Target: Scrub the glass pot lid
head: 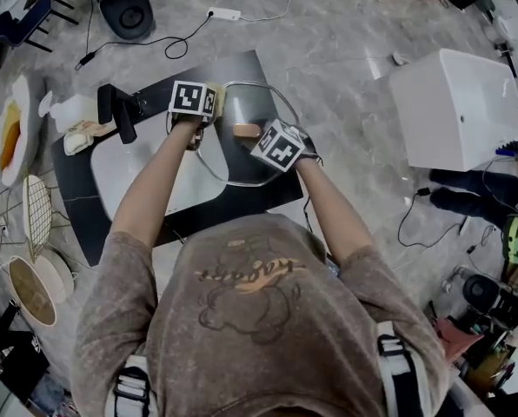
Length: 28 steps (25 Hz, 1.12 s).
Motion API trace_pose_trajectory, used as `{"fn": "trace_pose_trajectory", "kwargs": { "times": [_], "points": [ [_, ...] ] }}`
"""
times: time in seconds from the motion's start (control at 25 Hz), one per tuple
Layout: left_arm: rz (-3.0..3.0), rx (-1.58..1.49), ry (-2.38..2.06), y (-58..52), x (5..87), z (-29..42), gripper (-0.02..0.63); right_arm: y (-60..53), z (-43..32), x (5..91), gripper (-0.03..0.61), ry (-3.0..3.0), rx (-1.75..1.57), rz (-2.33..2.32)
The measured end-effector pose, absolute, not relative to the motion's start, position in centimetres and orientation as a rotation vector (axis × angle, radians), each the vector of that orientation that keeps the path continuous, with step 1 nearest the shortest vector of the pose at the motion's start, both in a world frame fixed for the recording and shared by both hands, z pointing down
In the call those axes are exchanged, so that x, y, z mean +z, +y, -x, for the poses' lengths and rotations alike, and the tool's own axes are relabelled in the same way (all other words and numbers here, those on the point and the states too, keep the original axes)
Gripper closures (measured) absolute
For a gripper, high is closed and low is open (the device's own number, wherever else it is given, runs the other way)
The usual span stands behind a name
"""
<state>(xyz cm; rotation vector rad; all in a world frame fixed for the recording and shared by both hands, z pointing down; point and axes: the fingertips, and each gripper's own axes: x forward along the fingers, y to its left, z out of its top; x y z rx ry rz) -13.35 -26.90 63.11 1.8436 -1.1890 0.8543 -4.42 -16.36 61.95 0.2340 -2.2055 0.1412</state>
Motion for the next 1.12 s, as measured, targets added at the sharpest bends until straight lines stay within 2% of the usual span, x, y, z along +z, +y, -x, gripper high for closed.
{"fn": "trace_pose_trajectory", "kwargs": {
  "times": [1.12],
  "points": [
    [-2.151, 1.209, -0.809, -30.1, 63.0, -0.3, 0.538, -16.6, 4.4, 62.0, 0.385, -2.240, 0.151, -0.233]
  ]
}}
